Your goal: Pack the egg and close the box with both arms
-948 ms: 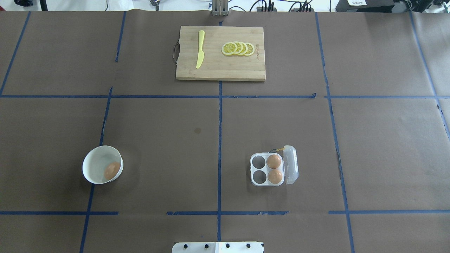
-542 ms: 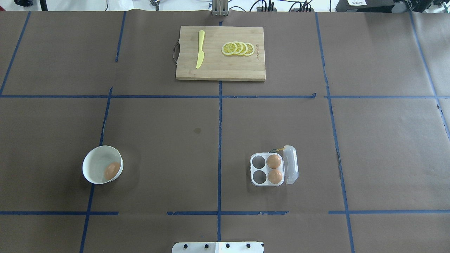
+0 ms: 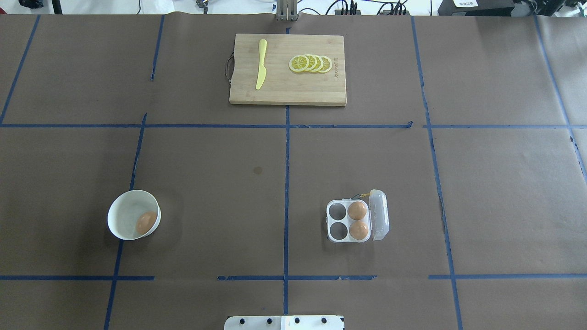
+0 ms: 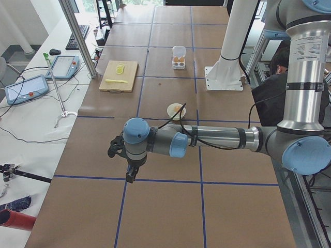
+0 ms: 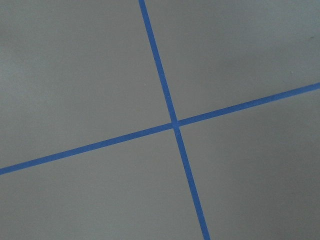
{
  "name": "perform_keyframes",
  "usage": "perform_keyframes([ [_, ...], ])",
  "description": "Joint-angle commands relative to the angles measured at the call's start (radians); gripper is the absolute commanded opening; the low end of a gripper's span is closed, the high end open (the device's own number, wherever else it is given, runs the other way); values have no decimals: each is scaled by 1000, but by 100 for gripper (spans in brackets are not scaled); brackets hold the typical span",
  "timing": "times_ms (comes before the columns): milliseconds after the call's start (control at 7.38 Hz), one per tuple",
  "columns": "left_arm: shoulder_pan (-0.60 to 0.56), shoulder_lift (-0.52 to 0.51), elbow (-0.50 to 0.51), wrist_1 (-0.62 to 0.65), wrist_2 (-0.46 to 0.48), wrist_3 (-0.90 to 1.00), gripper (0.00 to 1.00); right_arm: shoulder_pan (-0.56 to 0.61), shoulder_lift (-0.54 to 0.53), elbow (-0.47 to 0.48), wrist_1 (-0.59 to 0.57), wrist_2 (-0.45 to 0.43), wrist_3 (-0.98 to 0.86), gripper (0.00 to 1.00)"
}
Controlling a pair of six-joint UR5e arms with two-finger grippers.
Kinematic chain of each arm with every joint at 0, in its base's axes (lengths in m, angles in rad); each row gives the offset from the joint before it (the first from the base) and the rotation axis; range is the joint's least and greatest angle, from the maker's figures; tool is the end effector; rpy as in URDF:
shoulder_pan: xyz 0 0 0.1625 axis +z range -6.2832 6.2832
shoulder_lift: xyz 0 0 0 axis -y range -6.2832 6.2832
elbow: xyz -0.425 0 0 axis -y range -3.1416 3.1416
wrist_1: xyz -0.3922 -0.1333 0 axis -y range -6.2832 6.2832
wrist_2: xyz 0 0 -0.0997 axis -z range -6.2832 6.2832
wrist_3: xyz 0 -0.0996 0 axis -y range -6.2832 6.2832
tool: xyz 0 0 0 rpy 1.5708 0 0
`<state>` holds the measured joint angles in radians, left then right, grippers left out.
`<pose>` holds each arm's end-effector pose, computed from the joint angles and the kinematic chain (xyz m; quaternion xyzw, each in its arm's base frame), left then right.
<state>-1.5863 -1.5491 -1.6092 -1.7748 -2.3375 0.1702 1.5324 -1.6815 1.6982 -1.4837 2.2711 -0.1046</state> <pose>-0.0719 -0.4949 0.6290 0.1362 0.3607 0.1123 0.9158 0.0517 -0.4546 0.6438 0.0600 -0.3408 -0.0848 0.9344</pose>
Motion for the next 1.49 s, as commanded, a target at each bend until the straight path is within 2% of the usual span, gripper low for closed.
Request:
perform_keyframes([
  [0, 0, -5, 6, -176, 6, -8, 100, 0, 5, 6, 0, 1, -1, 100],
  [271, 2, -15, 5, -413, -2, -12, 100, -2, 6, 3, -1, -2, -1, 100],
  [542, 2, -8, -6, -459, -133, -5, 100, 0, 6, 3, -3, -1, 0, 100],
  [677, 17, 32, -12, -562, -194, -12, 100, -1, 6, -5, -3, -2, -1, 100],
  [813, 102, 33, -24, -565, -286, -61, 100, -2, 5, -3, -1, -2, -3, 100],
  [1084, 214, 44, -113, -574, -249, -338, 100, 0, 0, -6, -3, -1, -4, 100],
  [1219, 288, 59, -168, -572, -152, -432, 100, 0, -6, -6, -3, 1, -4, 100],
  [1355, 409, 75, -245, -572, -3, -600, 100, -1, -9, -6, -3, 4, -4, 100],
])
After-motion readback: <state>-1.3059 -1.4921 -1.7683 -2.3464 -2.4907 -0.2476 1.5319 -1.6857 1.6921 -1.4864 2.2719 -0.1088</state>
